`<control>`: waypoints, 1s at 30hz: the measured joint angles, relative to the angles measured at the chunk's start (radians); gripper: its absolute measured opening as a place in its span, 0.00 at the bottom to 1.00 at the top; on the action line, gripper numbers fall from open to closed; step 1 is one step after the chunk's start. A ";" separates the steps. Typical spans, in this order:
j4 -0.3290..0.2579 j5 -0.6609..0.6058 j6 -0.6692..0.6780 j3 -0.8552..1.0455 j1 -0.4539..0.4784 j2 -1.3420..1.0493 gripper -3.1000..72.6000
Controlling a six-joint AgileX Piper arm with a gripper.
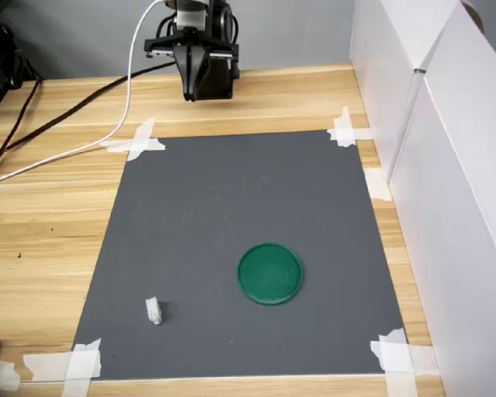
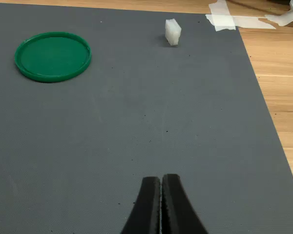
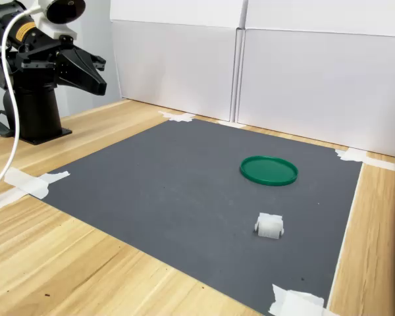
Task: Grasp a white terminal and put it in the green lid.
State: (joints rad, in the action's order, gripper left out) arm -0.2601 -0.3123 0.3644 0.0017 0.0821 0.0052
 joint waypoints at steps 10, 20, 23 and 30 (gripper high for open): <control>0.000 0.000 0.000 0.000 0.000 0.000 0.02; 0.000 0.000 0.000 0.000 0.000 0.000 0.02; 0.000 -0.004 0.000 -0.001 0.000 0.001 0.02; 0.001 -0.060 0.000 -0.070 0.000 0.101 0.02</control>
State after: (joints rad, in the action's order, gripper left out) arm -0.2592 -0.3727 0.3644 -0.0687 0.0821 0.1058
